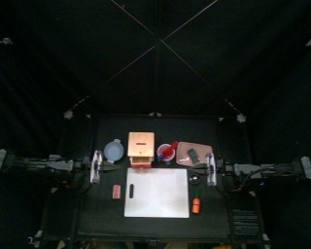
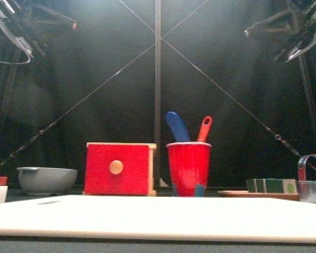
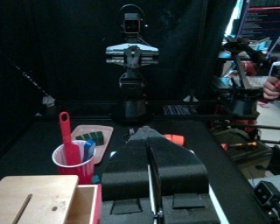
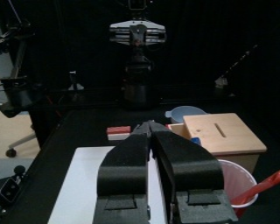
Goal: Place sushi on board then cut the sushi with the knife then place the pieces on the plate
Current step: Place the sushi on the board
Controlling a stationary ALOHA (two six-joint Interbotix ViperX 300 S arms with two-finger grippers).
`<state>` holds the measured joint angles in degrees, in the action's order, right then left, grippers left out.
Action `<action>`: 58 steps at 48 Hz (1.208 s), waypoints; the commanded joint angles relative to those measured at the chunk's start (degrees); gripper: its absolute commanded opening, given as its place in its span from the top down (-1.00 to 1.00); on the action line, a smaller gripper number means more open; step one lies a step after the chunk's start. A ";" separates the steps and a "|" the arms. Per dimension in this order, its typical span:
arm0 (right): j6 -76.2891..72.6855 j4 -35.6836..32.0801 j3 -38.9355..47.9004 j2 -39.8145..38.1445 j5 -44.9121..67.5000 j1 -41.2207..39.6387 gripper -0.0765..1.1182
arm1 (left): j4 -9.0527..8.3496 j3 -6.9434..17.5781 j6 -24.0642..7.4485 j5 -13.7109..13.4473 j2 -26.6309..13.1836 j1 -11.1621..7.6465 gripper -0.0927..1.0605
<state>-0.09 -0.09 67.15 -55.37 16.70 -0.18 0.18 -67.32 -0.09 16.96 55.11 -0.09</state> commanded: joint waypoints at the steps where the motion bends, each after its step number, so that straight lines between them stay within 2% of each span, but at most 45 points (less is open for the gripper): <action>1: -0.88 1.76 -0.18 2.20 -2.20 -4.13 0.95 | -0.26 0.35 -0.18 1.41 -0.88 1.93 0.67; 5: -2.55 6.68 -1.49 4.22 -11.07 -10.37 0.95 | -0.26 0.09 -0.18 1.49 -0.88 2.20 0.65; 10: -5.36 14.33 -7.03 8.44 -35.51 -23.64 0.95 | -0.18 -0.70 -0.09 1.49 -0.88 2.46 0.64; 15: -7.91 14.85 -11.25 12.04 -55.02 -35.77 0.93 | -0.09 -1.49 0.09 1.49 -0.88 2.99 0.64; 18: -9.32 14.33 -11.87 14.06 -59.33 -38.85 0.83 | -0.09 -1.58 0.09 1.49 -0.88 3.08 0.63; 22: -10.99 12.57 -11.69 15.82 -60.64 -39.29 0.47 | -0.09 -1.67 0.00 1.49 -0.88 3.16 0.63; 26: -13.27 10.99 -11.34 17.67 -59.06 -38.32 -0.16 | -0.18 -1.76 0.00 1.49 -0.88 3.16 0.63; 28: -14.59 10.20 -10.81 18.46 -57.57 -37.88 -0.40 | -0.09 -1.85 0.00 1.49 -0.88 3.16 0.63; 32: -17.75 8.35 -10.11 20.65 -53.88 -37.00 -0.72 | -0.09 -2.11 0.00 1.41 -0.88 3.16 0.63; 34: -19.07 7.38 -9.93 21.80 -52.47 -35.86 -0.77 | -0.09 -2.29 0.09 1.41 -0.88 3.16 0.63; 51: -33.57 -8.44 -11.78 32.26 -48.52 -29.97 -0.78 | -0.09 -3.16 0.35 1.49 -0.88 3.43 0.63; 54: -34.98 -9.49 -11.78 33.57 -47.64 -29.27 -0.78 | 0.53 -3.34 0.26 1.49 -0.88 3.52 0.63; 58: -36.04 -10.28 -11.95 36.21 -45.35 -28.39 -0.78 | 2.20 -3.96 0.26 1.49 -0.88 3.69 0.63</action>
<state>-35.68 -9.84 56.43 -20.21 -30.32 -29.09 1.32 -71.89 0.18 17.93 54.40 3.34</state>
